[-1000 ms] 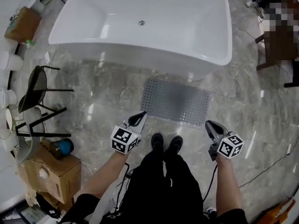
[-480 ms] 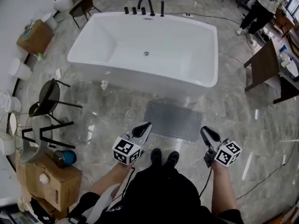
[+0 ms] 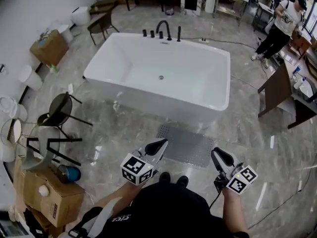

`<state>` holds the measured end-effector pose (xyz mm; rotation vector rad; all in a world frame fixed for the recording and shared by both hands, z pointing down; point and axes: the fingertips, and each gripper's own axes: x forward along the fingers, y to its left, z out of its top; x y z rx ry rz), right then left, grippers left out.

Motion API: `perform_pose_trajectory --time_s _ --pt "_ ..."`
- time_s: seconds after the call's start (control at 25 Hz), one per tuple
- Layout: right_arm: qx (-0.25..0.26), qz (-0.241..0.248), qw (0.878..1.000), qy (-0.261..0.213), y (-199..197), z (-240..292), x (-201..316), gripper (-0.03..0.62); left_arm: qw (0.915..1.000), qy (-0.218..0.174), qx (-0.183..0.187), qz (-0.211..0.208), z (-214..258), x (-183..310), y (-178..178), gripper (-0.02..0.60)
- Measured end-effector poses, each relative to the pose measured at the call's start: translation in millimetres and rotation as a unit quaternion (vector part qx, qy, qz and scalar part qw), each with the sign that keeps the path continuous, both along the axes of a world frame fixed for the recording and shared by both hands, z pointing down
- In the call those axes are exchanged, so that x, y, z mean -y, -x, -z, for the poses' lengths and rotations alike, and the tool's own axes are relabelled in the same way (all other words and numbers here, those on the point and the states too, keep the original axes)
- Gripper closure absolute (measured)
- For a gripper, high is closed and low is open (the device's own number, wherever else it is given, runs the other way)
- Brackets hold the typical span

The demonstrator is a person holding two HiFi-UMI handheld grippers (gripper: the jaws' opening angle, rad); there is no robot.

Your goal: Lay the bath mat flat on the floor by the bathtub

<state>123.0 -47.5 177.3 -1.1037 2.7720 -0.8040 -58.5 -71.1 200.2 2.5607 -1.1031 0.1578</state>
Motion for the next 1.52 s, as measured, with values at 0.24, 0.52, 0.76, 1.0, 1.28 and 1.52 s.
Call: perform_pose_trajectory --time_s 0.24,0.52,0.76,1.0,1.28,1.52 --pt "-0.003 0.007 0.998 -0.069 9.6 57.1 -8.1 0.525 0.9991 -0.029 -0.005 -0.032 50.6 -7.3 -18.1 0.575" --pt "0.002 0.026 0.994 -0.106 11.1 99.4 -24.4 0.528 0.9973 -0.059 -0.014 -0.042 103.4 -9.3 -28.8 0.575" --pt "0.005 0.008 0.991 -0.13 -0.9 122.0 -30.4 0.594 0.9941 -0.096 0.029 -0.042 123.2 -7.3 -33.3 0.575" --pt "0.007 -0.029 0.99 -0.141 -12.0 120.3 -24.7 0.594 0.9938 -0.107 0.021 -0.022 130.9 -2.4 -34.4 0.575" --pt "0.006 -0.049 0.99 -0.131 -22.5 116.5 -20.5 0.594 0.9948 -0.099 0.014 -0.022 125.1 -6.8 -43.1 0.575" --pt "-0.012 -0.048 0.987 -0.154 -25.3 129.9 -23.6 0.594 0.9943 -0.103 0.01 -0.025 128.0 -12.2 -44.0 0.575"
